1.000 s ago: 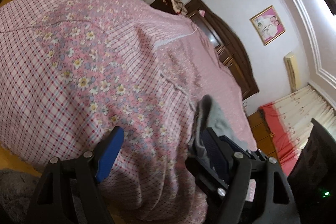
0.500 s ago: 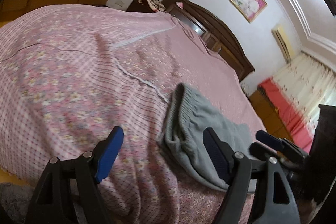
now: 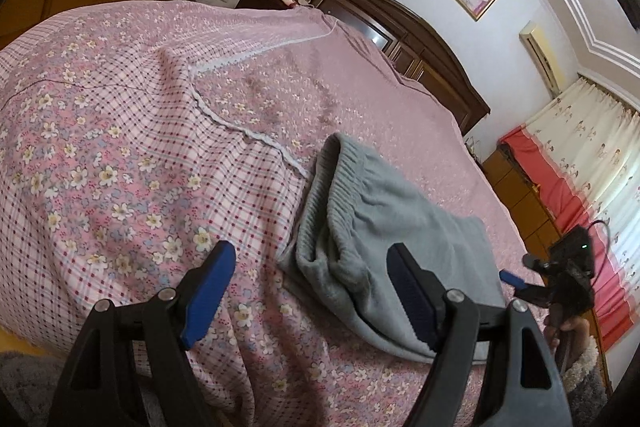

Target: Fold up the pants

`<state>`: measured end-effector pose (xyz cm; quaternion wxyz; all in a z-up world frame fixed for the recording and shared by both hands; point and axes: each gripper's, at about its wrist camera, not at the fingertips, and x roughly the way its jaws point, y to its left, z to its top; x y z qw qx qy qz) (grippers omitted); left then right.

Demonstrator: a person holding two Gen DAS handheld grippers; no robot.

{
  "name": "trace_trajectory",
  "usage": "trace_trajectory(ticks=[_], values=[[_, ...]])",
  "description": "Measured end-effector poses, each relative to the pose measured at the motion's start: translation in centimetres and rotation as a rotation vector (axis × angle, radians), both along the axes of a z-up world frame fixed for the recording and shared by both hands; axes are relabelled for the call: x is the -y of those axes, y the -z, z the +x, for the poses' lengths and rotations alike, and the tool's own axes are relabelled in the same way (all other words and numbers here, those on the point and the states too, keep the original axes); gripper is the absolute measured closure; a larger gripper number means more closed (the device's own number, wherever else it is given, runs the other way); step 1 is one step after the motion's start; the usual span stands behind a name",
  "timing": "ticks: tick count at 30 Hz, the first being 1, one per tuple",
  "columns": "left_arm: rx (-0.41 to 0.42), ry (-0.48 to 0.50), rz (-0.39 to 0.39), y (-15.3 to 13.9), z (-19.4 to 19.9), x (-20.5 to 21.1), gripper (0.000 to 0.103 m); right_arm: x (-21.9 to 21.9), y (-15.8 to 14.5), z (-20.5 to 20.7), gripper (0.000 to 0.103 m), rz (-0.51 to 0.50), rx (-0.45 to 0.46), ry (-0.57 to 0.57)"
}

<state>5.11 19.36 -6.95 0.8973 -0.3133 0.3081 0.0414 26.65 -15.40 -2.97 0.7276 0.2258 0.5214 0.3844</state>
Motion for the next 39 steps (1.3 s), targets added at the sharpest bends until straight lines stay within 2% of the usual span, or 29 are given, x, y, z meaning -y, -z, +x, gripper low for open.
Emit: trace_trajectory(ticks=[1, 4, 13, 15, 17, 19, 21, 24, 26, 29, 33, 37, 39], values=[[-0.002, 0.003, 0.003, 0.0, 0.1, 0.1, 0.022, -0.2, 0.9, 0.1, 0.036, 0.020, -0.027, -0.009], [-0.007, 0.013, 0.019, -0.2, 0.7, 0.8, 0.022, -0.9, 1.8, 0.3, 0.036, 0.019, -0.027, -0.021], [-0.016, 0.037, 0.034, -0.2, 1.7, 1.7, 0.022, -3.8, 4.3, 2.0, 0.038, 0.104, -0.078, -0.097], [-0.016, 0.039, 0.036, -0.2, 1.6, 1.6, 0.022, -4.1, 4.6, 2.2, 0.049, 0.101, -0.085, -0.097], [-0.016, 0.041, 0.037, -0.2, 1.5, 1.7, 0.022, -3.7, 4.9, 2.3, 0.075, 0.078, -0.099, -0.074], [-0.018, 0.042, 0.038, -0.2, 1.5, 1.7, 0.022, -2.9, 5.5, 2.4, 0.084, 0.099, -0.126, -0.020], [-0.018, 0.040, 0.035, 0.0, 1.4, 1.5, 0.022, -2.5, 5.5, 2.5, 0.087, 0.114, -0.144, 0.008], [0.003, 0.041, 0.020, 0.0, 1.3, 1.4, 0.022, -2.4, 4.0, 2.5, 0.089, 0.099, -0.122, -0.016], [0.028, 0.046, 0.039, -0.5, 1.3, 1.8, 0.022, -2.1, 2.8, 2.7, 0.089, 0.107, -0.121, -0.027], [0.042, 0.073, 0.084, -1.1, 1.5, 2.8, 0.022, -0.1, 0.6, 3.3, 0.089, 0.070, -0.084, -0.023], [0.027, 0.115, 0.130, -1.1, 2.2, 4.1, 0.022, 5.7, -1.3, 4.4, 0.089, 0.016, -0.069, 0.052], [0.022, 0.151, 0.163, -1.2, 2.8, 5.4, 0.022, 13.8, -1.1, 4.5, 0.089, -0.008, -0.098, 0.136], [0.011, 0.169, 0.190, -1.0, 3.3, 6.4, 0.022, 16.3, -0.4, 4.8, 0.088, -0.014, -0.114, 0.153]])
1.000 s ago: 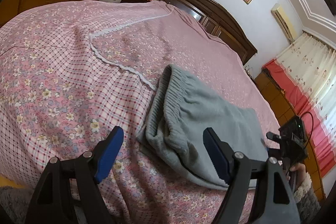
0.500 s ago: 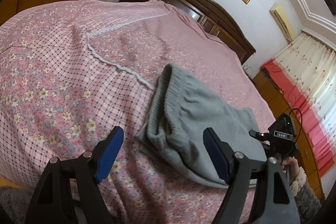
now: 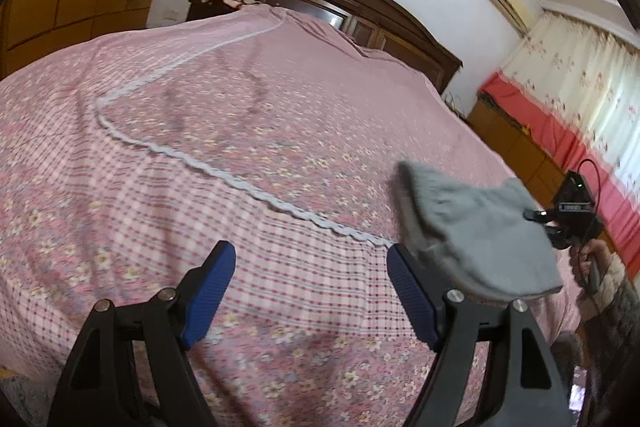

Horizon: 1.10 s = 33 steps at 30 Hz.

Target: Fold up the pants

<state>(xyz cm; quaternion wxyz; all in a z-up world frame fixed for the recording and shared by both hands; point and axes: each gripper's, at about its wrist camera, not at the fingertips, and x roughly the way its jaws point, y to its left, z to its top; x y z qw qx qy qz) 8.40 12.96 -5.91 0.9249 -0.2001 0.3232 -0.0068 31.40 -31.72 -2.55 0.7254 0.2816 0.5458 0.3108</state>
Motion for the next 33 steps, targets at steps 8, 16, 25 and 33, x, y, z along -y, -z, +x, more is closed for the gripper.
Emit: trace_trajectory(ticks=[8, 16, 25, 33], values=[[-0.112, -0.047, 0.181, -0.9, 3.1, 6.2, 0.022, 4.1, 3.7, 0.6, 0.071, 0.020, -0.057, 0.102], [-0.078, -0.038, 0.343, -6.2, 3.1, 11.7, 0.021, 5.0, -2.0, -3.3, 0.051, -0.160, 0.126, 0.175], [-0.026, 0.092, 0.401, -7.6, 5.3, 17.5, 0.016, 1.4, -2.6, -8.5, 0.066, 0.077, 0.190, 0.003], [-0.190, 0.272, 0.265, 0.4, 10.7, 19.5, 0.014, 3.0, 6.0, -9.3, 0.103, 0.100, -0.037, 0.053]])
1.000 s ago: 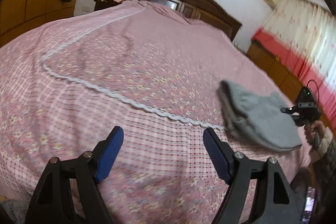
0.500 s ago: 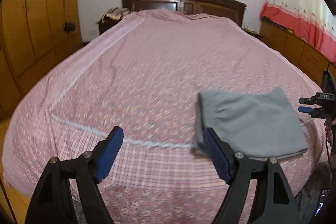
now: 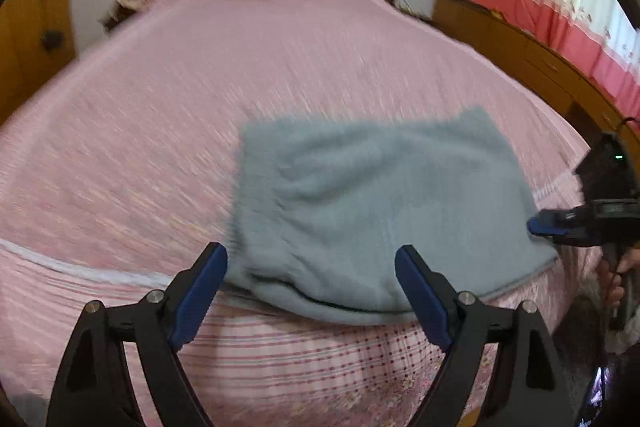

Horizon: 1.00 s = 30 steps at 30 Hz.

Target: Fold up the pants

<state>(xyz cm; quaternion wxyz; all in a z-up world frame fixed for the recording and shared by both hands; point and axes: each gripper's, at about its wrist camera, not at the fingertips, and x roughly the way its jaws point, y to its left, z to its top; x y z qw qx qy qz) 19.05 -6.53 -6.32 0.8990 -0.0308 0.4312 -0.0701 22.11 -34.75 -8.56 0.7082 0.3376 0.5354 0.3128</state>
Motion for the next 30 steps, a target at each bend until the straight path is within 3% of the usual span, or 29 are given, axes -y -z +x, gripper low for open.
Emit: trace_trajectory(ticks=[2, 6, 9, 12, 15, 17, 18, 21, 23, 27, 30], values=[[-0.019, -0.002, 0.051, 1.3, 0.4, 0.2, 0.014, 0.9, -0.4, -0.6, 0.101, 0.005, 0.008, 0.014], [-0.016, -0.028, -0.006, 0.5, -0.8, -0.7, 0.014, 1.3, -2.4, -2.0, 0.096, 0.023, 0.057, -0.023], [0.085, -0.013, -0.071, -2.5, -2.1, -0.6, 0.016, 0.3, -3.4, -2.2, 0.096, 0.046, 0.064, -0.055], [0.176, 0.130, -0.158, -5.4, -0.9, 1.7, 0.020, -1.4, -5.0, -0.3, 0.096, 0.013, 0.080, -0.078], [0.162, 0.240, -0.189, -5.5, 3.4, 4.3, 0.040, -3.5, -6.3, 4.1, 0.096, 0.047, 0.113, -0.095], [0.083, 0.259, -0.238, -4.1, 6.3, 5.1, 0.068, -4.6, -6.0, 7.1, 0.096, 0.028, 0.113, -0.080], [0.044, 0.247, -0.232, -3.0, 7.8, 5.3, 0.072, -4.9, -5.7, 7.7, 0.096, 0.024, 0.109, -0.069], [0.010, 0.176, -0.116, -0.2, 9.5, 5.3, 0.074, -4.9, -3.8, 10.2, 0.096, -0.032, 0.101, -0.022], [0.011, 0.112, -0.041, 1.2, 9.9, 4.3, 0.074, -4.2, -2.3, 10.6, 0.103, -0.076, 0.101, 0.013], [0.031, 0.095, -0.059, 2.9, 9.6, 1.6, 0.079, -1.9, -1.6, 10.0, 0.101, 0.003, 0.086, 0.054], [0.032, 0.080, -0.049, 1.8, 9.0, 1.1, 0.078, -0.4, -3.0, 9.3, 0.097, 0.043, 0.109, 0.077]])
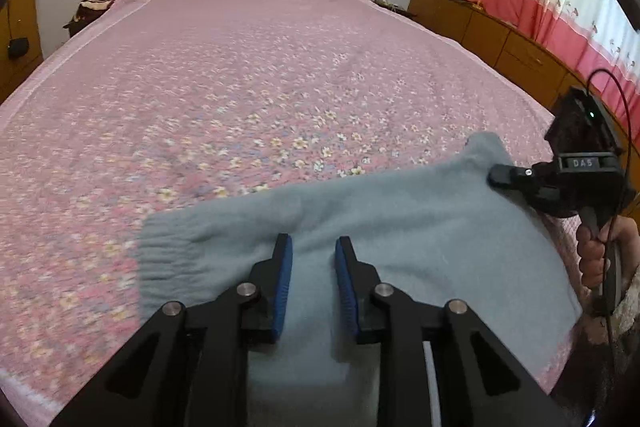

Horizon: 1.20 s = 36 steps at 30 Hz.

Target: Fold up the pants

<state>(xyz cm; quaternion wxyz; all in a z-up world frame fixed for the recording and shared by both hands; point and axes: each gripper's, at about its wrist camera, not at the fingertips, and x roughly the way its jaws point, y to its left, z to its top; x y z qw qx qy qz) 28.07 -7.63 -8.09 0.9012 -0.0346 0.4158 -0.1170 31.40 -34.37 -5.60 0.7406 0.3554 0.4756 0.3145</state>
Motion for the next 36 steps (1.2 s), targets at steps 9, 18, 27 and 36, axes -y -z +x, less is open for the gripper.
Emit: trace_trajectory(ticks=[9, 18, 27, 36], values=[[-0.009, -0.041, 0.017, 0.2, 0.0, -0.4, 0.077, 2.2, 1.4, 1.9, 0.101, -0.001, -0.013, 0.128], [-0.035, -0.086, 0.030, -0.5, -2.5, -3.2, 0.066, 3.7, -1.8, -3.6, 0.098, -0.003, -0.003, 0.170], [-0.029, -0.062, -0.051, -2.3, -7.2, -4.2, 0.054, 2.3, -0.2, -13.6, 0.091, 0.067, -0.051, -0.014], [-0.034, -0.032, 0.038, -2.0, -10.0, -3.3, 0.046, 4.2, 1.4, -17.4, 0.085, 0.070, -0.122, 0.039]])
